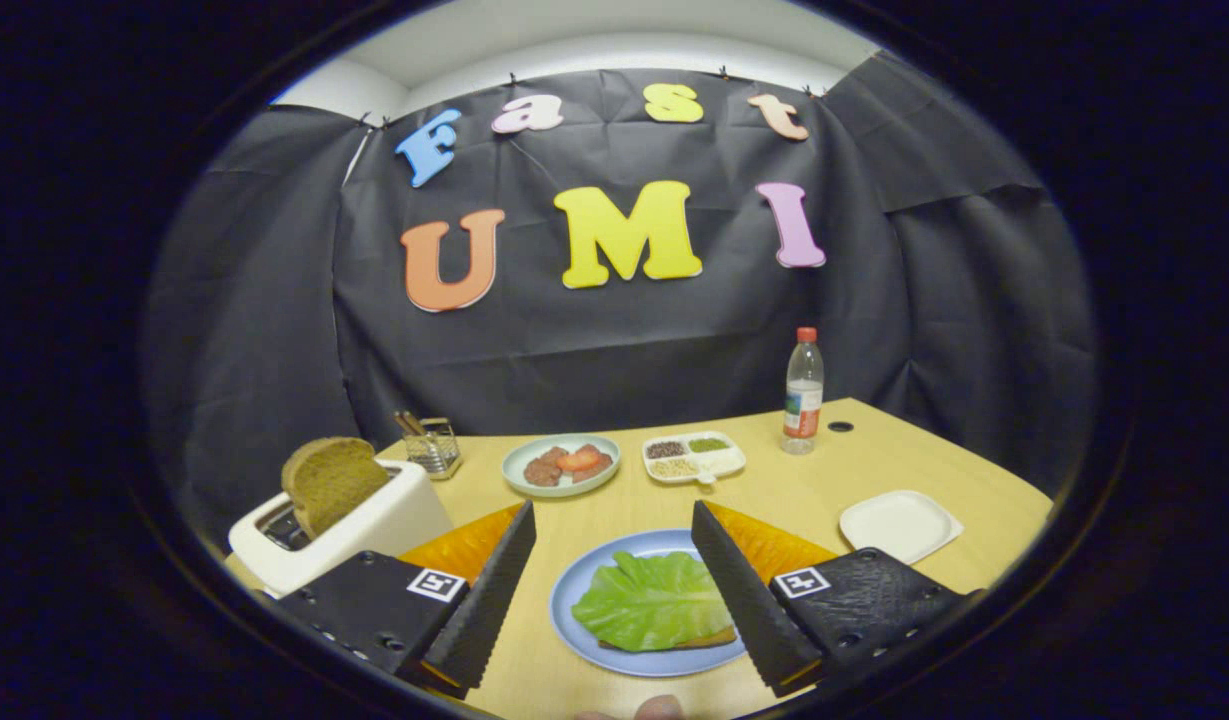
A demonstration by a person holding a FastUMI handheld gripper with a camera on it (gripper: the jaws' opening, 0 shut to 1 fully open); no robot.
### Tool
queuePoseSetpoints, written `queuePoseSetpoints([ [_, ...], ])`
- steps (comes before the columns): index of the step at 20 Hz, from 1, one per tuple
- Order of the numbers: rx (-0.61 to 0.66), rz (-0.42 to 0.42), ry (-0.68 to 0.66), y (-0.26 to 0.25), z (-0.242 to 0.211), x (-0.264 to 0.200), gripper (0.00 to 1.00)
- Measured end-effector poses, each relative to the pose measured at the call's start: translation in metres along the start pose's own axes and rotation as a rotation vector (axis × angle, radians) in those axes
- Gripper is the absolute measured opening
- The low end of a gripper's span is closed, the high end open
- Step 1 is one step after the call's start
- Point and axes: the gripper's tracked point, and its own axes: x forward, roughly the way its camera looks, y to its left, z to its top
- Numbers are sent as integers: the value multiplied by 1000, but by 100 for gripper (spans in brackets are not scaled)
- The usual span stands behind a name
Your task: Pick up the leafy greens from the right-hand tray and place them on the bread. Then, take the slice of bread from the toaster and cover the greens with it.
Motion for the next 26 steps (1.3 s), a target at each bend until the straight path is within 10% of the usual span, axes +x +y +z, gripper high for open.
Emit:
queuePoseSetpoints([
  [8, -41, 106, -43, 114, 35, -27, 96],
  [17, -48, 43, 122, 164, -14, 5, 96],
  [26, -51, 67, 183, 175, -28, 23, 16],
])
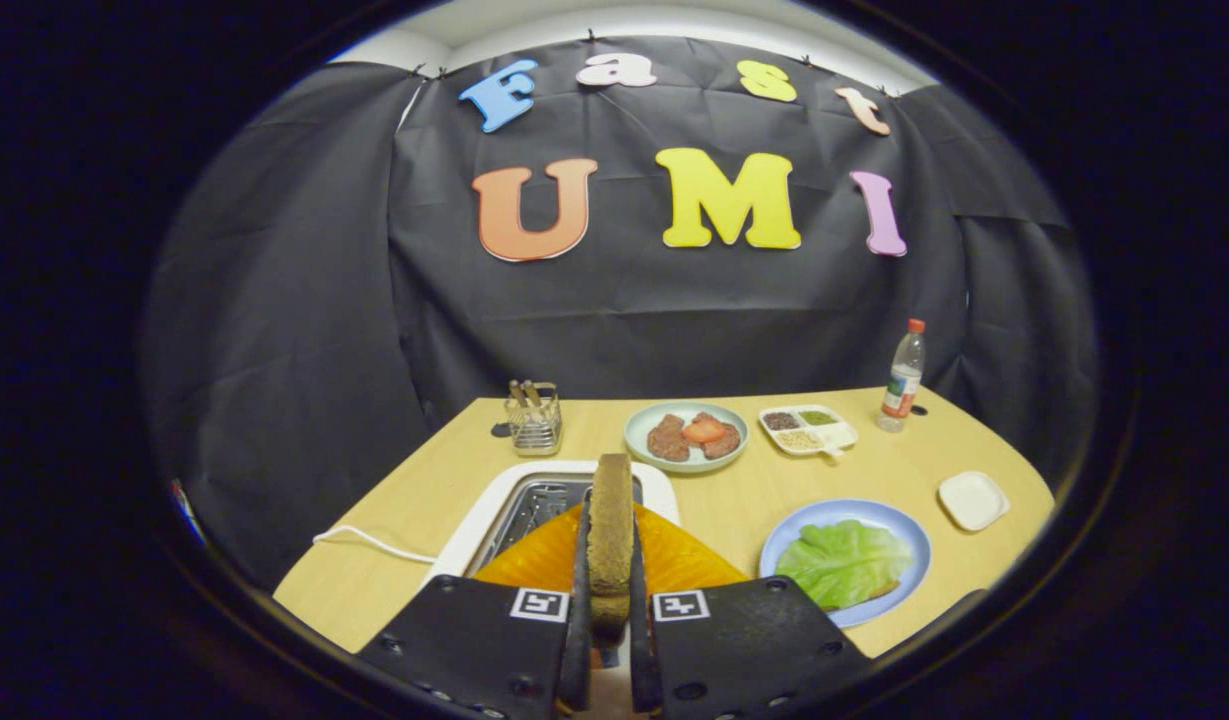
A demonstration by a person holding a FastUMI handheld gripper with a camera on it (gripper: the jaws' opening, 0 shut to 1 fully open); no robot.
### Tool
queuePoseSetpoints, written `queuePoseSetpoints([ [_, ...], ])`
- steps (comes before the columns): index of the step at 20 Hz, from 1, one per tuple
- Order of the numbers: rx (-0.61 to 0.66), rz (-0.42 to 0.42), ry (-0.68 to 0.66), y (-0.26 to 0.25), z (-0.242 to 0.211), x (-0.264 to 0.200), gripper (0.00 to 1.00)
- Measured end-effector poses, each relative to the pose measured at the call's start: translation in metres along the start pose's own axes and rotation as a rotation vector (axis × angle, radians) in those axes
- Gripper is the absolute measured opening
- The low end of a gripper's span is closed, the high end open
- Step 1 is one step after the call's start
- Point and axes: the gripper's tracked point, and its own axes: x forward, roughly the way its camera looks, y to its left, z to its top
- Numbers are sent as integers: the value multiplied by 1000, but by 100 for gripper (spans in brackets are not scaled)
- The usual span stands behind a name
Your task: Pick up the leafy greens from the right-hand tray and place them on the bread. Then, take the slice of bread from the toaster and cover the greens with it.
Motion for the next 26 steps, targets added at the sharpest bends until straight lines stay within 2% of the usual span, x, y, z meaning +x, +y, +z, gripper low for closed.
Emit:
queuePoseSetpoints([
  [2, 1, 8, 9, -1, 0, -2, 9],
  [7, 14, 56, -19, -4, 19, -13, 9],
  [16, 117, 102, -154, -33, 93, -58, 9],
  [20, 96, 40, -217, -80, 106, -68, 9],
  [26, 91, -64, -171, -151, 65, -40, 9],
])
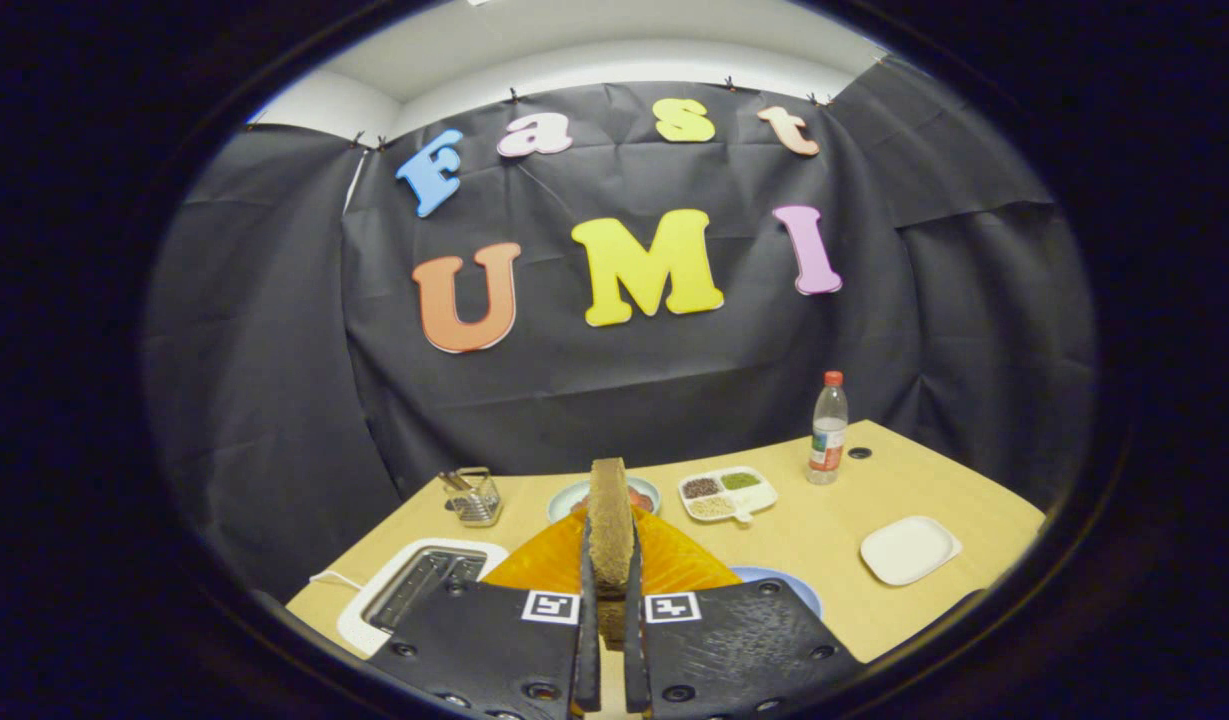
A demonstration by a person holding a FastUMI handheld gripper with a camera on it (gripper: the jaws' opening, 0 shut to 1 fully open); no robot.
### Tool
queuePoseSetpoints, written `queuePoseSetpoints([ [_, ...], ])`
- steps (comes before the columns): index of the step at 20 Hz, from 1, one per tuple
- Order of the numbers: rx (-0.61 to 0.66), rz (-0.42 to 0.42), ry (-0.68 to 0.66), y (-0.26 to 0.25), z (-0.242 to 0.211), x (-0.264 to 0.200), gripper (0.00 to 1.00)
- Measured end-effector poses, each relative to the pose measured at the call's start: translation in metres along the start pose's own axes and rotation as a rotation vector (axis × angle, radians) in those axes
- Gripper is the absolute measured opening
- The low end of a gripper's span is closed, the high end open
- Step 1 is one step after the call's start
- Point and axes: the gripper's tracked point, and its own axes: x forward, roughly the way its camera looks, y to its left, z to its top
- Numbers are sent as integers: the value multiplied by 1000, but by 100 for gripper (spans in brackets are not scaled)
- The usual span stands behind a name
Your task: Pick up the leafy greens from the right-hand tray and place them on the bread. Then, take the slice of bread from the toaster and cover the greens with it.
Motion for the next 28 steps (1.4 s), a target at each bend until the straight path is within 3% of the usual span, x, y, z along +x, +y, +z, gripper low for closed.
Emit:
queuePoseSetpoints([
  [8, 45, -30, 83, -42, -66, 44, 9],
  [14, 238, 18, 148, -51, -101, 59, 9],
  [21, 210, -7, 174, -83, -118, 61, 10],
  [28, 201, -11, 206, -108, -132, 61, 31],
])
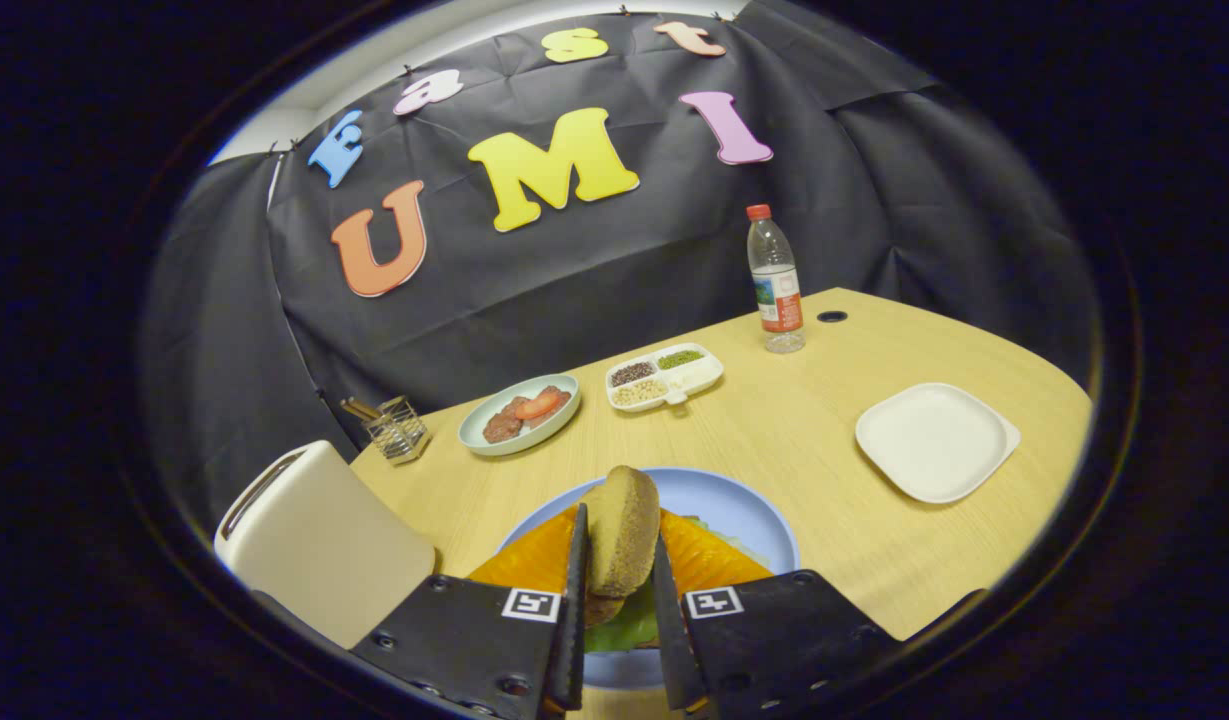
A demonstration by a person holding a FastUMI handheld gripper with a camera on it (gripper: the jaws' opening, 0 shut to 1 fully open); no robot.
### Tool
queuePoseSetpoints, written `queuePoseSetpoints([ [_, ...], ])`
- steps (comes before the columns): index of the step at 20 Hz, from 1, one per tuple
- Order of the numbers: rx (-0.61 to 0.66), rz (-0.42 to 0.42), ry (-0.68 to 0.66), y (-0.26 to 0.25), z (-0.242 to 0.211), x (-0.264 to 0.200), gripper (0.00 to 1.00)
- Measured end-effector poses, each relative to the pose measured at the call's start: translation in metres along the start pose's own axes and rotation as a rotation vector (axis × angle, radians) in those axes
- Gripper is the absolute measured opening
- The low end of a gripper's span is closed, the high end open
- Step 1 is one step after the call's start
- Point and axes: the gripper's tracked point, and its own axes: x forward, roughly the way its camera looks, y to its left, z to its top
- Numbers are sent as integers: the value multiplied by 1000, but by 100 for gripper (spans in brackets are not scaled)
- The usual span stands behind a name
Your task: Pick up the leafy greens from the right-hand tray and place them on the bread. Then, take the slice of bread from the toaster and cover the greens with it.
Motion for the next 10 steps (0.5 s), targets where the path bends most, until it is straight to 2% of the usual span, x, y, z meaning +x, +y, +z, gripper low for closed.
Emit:
queuePoseSetpoints([
  [3, -4, -13, 5, -11, -2, 2, 39],
  [7, -75, -73, -8, -37, 6, 2, 53],
  [10, -106, -104, -55, -51, 23, -10, 68],
])
